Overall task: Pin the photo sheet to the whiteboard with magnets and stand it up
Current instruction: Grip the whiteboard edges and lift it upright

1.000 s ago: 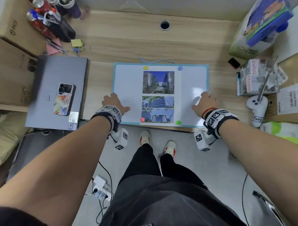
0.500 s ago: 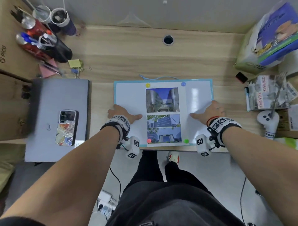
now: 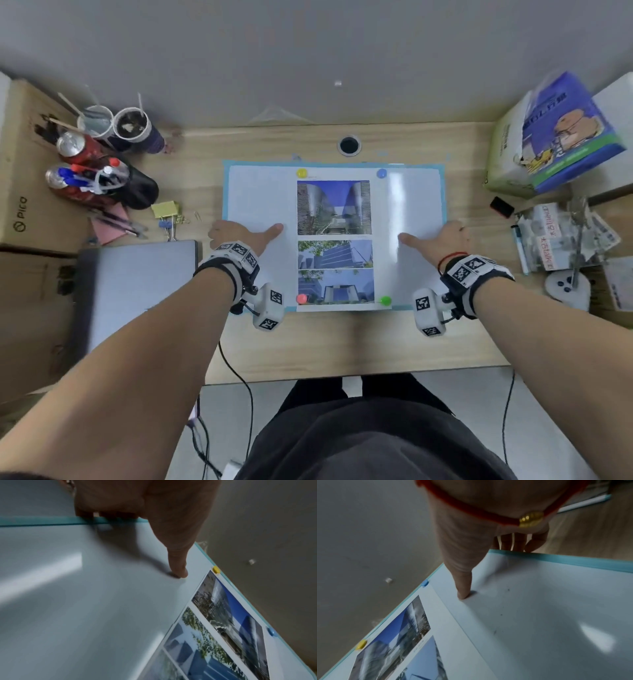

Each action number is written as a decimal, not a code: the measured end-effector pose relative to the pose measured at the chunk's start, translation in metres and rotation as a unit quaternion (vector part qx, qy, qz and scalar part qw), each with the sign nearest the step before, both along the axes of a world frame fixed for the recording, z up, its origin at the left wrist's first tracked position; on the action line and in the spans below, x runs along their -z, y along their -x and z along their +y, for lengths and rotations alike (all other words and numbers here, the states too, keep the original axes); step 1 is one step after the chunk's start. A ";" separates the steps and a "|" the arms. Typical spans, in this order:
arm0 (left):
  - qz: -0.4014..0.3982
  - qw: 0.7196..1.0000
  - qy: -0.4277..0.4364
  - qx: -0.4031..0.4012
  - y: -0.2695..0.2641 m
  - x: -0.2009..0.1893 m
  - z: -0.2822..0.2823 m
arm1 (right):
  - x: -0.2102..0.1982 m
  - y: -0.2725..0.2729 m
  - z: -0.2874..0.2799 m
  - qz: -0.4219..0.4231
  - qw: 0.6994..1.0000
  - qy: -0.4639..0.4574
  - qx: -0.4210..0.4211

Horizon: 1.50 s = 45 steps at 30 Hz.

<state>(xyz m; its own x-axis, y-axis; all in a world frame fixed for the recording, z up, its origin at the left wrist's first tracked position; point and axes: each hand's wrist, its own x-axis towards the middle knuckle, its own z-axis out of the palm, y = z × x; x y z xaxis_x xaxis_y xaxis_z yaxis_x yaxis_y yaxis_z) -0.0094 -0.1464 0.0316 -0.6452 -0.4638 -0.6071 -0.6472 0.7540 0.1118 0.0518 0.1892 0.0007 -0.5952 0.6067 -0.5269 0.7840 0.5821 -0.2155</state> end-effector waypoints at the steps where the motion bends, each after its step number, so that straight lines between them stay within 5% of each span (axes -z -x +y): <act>1: 0.023 1.000 -0.019 -0.008 0.011 -0.006 0.001 | -0.006 0.012 0.002 0.023 1.000 0.003 0.006; 10: 0.242 0.951 -0.171 -0.087 0.098 -0.049 0.032 | -0.055 0.121 0.032 0.279 0.957 0.053 0.063; 15: 0.251 0.947 -0.184 -0.076 0.137 -0.056 0.054 | -0.061 0.169 0.054 0.336 0.939 0.056 0.039; 37: 0.309 0.935 -0.162 -0.058 0.196 -0.034 0.077 | -0.035 0.228 0.074 0.354 0.932 0.065 0.044; 45: 0.265 0.954 -0.133 -0.042 0.194 -0.038 0.080 | -0.034 0.228 0.069 0.320 0.944 0.066 0.045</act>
<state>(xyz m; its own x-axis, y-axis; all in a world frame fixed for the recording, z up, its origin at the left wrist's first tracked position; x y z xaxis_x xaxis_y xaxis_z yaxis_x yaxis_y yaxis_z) -0.2033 -0.0664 0.0694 -0.8623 -0.4016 -0.3087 -0.5024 0.6013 0.6213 -0.1766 0.2583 0.0345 -0.7659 0.6247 -0.1522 0.5146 0.4537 -0.7275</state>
